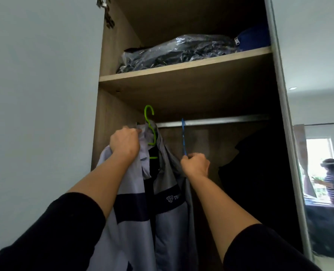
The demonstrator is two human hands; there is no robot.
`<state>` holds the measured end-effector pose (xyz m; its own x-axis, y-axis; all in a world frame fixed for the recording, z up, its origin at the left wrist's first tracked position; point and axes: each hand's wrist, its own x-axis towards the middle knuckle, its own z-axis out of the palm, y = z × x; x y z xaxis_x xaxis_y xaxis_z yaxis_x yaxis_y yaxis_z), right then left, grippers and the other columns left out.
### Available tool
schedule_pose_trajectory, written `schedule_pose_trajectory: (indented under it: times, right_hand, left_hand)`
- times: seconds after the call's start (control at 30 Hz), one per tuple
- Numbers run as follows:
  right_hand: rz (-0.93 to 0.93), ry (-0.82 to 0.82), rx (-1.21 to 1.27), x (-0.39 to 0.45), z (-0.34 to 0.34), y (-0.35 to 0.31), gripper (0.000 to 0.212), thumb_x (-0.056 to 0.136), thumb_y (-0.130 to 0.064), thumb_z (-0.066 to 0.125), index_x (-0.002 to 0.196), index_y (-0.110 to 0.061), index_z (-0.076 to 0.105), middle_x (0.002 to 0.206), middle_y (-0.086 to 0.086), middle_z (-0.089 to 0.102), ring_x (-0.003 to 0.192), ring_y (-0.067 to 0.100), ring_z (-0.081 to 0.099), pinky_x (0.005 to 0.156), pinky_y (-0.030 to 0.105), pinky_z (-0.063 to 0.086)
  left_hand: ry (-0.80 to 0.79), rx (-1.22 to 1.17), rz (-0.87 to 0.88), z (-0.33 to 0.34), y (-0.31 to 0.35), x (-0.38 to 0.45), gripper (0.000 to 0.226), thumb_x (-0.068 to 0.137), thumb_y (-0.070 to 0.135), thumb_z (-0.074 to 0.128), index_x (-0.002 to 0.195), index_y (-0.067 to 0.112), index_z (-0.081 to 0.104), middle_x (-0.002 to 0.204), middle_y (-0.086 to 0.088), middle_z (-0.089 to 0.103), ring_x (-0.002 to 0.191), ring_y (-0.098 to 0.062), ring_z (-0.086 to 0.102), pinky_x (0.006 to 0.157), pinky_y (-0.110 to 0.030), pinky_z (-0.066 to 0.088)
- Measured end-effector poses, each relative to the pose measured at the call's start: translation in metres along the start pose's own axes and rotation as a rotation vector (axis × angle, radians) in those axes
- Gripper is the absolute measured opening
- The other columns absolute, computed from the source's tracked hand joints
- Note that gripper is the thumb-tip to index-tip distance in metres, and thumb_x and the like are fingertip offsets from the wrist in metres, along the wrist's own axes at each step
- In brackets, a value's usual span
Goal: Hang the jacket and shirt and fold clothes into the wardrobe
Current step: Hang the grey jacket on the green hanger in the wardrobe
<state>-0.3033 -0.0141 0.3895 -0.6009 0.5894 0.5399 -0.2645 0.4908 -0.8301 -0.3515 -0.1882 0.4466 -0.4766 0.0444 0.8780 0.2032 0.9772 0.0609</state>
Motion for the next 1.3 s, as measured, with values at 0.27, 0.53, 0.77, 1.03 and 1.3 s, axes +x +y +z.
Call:
schedule_pose_trajectory:
  times: [0.27, 0.53, 0.77, 1.03, 1.3]
  right_hand:
    - [0.218, -0.215, 0.181, 0.021, 0.022, 0.01, 0.021, 0.084, -0.018, 0.055, 0.093, -0.002, 0.066, 0.074, 0.005, 0.063, 0.062, 0.019, 0.056, 0.054, 0.022, 0.043]
    - [0.168, -0.253, 0.227, 0.034, 0.031, 0.018, 0.024, 0.088, -0.02, 0.06, 0.104, -0.004, 0.068, 0.078, 0.007, 0.059, 0.065, 0.017, 0.053, 0.055, 0.025, 0.04]
    - [0.133, -0.288, 0.232, 0.032, 0.043, 0.032, 0.003, 0.091, -0.02, 0.06, 0.093, -0.02, 0.062, 0.082, 0.003, 0.059, 0.079, 0.016, 0.054, 0.063, 0.023, 0.041]
    - [0.2, -0.42, 0.164, 0.01, 0.038, 0.051, 0.006, 0.089, -0.017, 0.063, 0.094, -0.02, 0.063, 0.07, 0.001, 0.056, 0.051, 0.011, 0.043, 0.043, 0.019, 0.035]
    - [0.016, -0.519, 0.126, -0.01, 0.026, 0.057, 0.013, 0.085, -0.03, 0.069, 0.076, -0.02, 0.064, 0.076, -0.003, 0.064, 0.045, 0.003, 0.054, 0.043, 0.015, 0.041]
  left_hand:
    - [-0.049, 0.004, -0.006, 0.033, 0.037, 0.029, 0.03, 0.096, 0.008, 0.039, 0.113, 0.004, 0.063, 0.116, -0.018, 0.063, 0.107, -0.034, 0.06, 0.082, -0.039, 0.049]
    - [-0.129, -0.068, 0.018, 0.059, 0.036, 0.029, 0.03, 0.098, 0.013, 0.038, 0.117, 0.003, 0.059, 0.12, -0.02, 0.059, 0.112, -0.036, 0.056, 0.086, -0.041, 0.047]
    - [-0.212, -0.139, 0.047, 0.072, 0.021, 0.028, 0.033, 0.096, 0.013, 0.039, 0.124, 0.01, 0.056, 0.123, -0.019, 0.057, 0.114, -0.035, 0.055, 0.09, -0.039, 0.045]
    - [-0.12, -0.67, 0.073, 0.052, 0.037, 0.032, 0.049, 0.099, 0.041, 0.034, 0.105, 0.004, 0.065, 0.108, -0.022, 0.064, 0.105, -0.038, 0.056, 0.082, -0.035, 0.039]
    - [-0.037, -1.065, -0.204, 0.04, 0.054, 0.026, 0.033, 0.098, 0.03, 0.045, 0.096, 0.009, 0.07, 0.096, -0.009, 0.071, 0.096, -0.022, 0.064, 0.078, -0.019, 0.039]
